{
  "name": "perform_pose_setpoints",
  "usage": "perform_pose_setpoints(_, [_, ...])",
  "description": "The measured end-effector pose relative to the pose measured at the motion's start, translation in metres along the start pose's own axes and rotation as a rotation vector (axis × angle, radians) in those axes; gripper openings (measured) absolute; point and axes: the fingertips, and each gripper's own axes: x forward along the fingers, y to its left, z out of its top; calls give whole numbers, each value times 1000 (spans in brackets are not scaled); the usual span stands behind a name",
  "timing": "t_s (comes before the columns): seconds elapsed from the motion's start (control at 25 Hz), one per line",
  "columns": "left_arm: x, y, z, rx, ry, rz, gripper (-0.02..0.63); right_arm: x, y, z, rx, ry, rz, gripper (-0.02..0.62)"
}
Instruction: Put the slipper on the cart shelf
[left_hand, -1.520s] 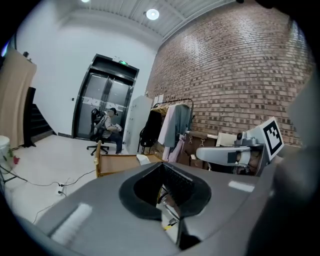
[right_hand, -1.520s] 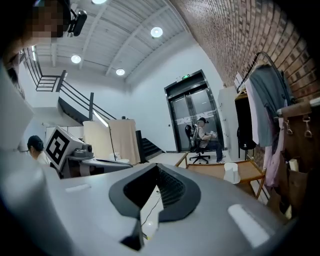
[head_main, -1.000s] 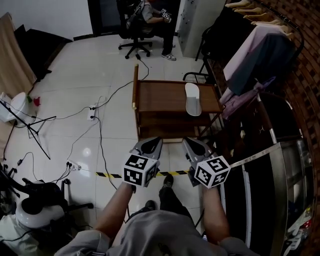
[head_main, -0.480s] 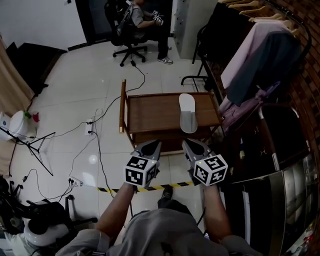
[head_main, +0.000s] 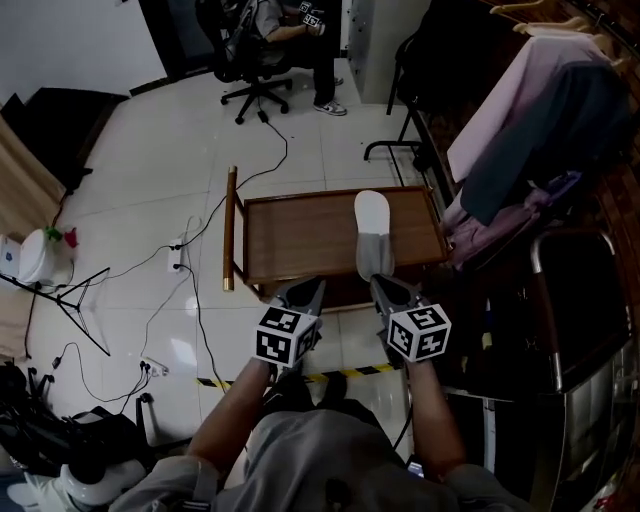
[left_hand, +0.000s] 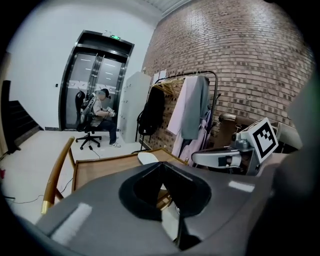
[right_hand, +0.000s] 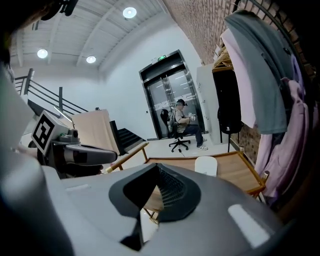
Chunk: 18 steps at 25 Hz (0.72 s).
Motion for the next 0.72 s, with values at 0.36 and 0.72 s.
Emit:
perform_pose_setpoints(0.36, [73, 31, -3, 7, 65, -129, 8, 54, -59, -22, 39, 75, -175, 11])
perform_pose_setpoints(0.72, [137, 53, -25, 27, 169, -221, 8, 124, -134, -82, 110, 195, -353, 75])
